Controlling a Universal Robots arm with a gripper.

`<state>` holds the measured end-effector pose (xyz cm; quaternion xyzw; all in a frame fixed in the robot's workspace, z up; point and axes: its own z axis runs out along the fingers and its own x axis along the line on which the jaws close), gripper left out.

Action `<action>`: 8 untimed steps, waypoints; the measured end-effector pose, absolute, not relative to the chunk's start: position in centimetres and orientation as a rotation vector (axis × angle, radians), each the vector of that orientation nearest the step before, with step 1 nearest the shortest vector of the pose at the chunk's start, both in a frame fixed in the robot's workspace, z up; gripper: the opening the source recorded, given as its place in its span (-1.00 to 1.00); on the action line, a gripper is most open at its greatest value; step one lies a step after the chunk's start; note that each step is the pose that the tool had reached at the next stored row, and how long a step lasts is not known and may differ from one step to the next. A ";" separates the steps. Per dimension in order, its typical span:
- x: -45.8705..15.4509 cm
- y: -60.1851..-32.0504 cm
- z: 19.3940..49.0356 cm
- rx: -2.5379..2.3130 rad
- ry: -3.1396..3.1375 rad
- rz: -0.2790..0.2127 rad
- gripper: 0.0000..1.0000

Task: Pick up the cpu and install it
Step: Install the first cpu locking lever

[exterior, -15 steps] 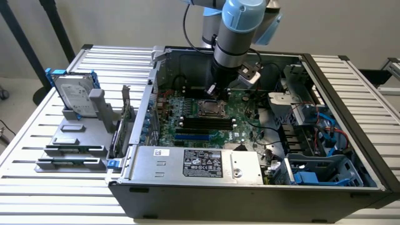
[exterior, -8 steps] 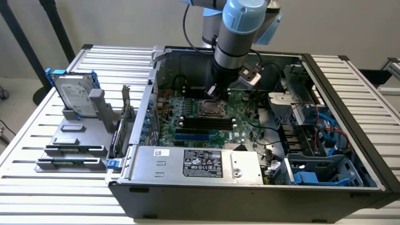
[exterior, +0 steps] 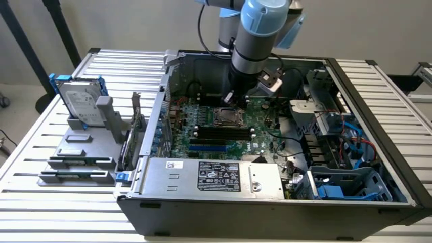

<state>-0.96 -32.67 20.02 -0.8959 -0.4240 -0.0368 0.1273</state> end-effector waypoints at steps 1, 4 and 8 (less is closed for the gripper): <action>-1.0 -32.7 20.2 -2.606 -1.234 -0.108 -0.79; -1.0 -32.9 20.7 -2.604 -1.232 -0.110 -0.79; -1.2 -33.7 20.9 -2.599 -1.230 -0.112 -0.79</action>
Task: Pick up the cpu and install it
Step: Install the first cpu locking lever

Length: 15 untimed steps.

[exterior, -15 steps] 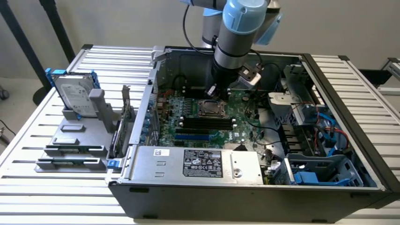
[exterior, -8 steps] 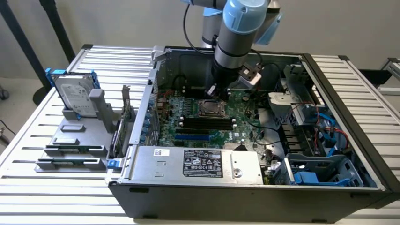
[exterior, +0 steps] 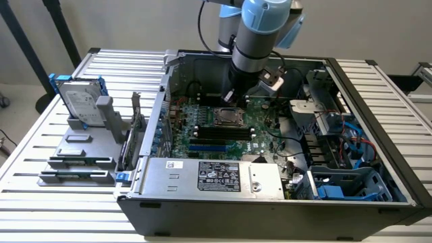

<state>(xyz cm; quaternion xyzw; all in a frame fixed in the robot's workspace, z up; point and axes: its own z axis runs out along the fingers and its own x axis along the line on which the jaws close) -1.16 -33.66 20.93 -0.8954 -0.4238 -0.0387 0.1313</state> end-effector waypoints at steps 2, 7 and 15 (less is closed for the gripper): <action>-1.6 -34.0 21.0 -2.599 -1.230 -0.113 -0.79; -2.8 -34.7 21.2 -2.598 -1.230 -0.113 -0.79; -3.5 -36.3 22.3 -2.598 -1.230 -0.113 -0.79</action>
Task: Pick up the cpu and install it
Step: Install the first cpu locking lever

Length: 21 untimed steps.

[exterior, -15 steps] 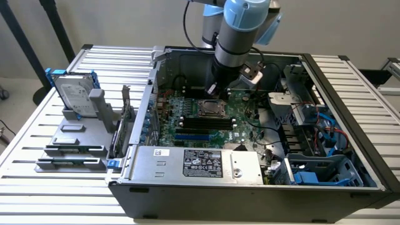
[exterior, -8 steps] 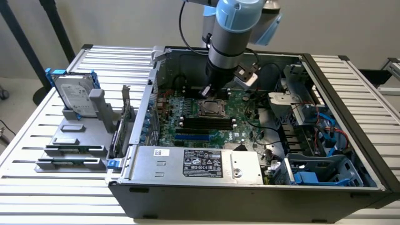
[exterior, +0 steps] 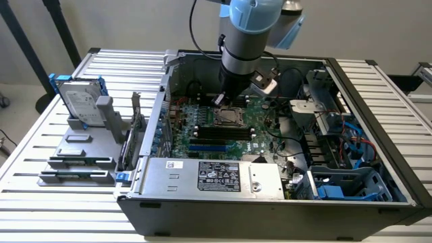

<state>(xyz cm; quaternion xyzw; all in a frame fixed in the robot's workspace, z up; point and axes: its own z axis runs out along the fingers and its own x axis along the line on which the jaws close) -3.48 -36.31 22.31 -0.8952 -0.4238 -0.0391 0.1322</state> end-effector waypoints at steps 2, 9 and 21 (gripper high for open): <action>-3.5 -36.8 22.7 -2.598 -1.230 -0.113 -0.79; -3.9 -38.4 23.5 -2.598 -1.230 -0.113 -0.79; -5.0 -40.9 24.4 -2.598 -1.230 -0.112 -0.79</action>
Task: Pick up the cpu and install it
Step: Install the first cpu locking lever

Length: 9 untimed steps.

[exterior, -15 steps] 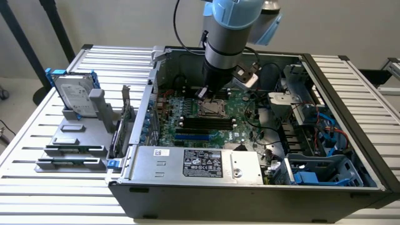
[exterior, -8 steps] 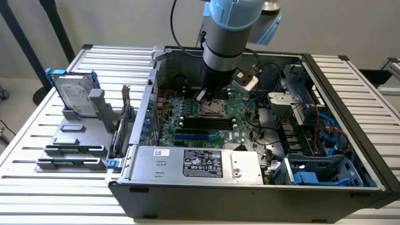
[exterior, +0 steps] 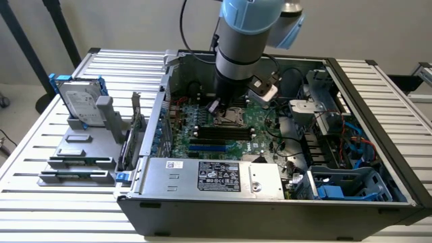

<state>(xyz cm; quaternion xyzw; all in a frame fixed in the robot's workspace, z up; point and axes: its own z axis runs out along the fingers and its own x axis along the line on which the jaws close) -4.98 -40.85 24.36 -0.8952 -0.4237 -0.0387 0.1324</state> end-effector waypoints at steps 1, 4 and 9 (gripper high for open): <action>-5.1 -40.9 24.5 -2.597 -1.229 -0.111 -0.79; -5.3 -41.1 24.6 -2.596 -1.228 -0.105 -0.79; -5.7 -41.2 24.6 -2.594 -1.225 -0.097 -0.79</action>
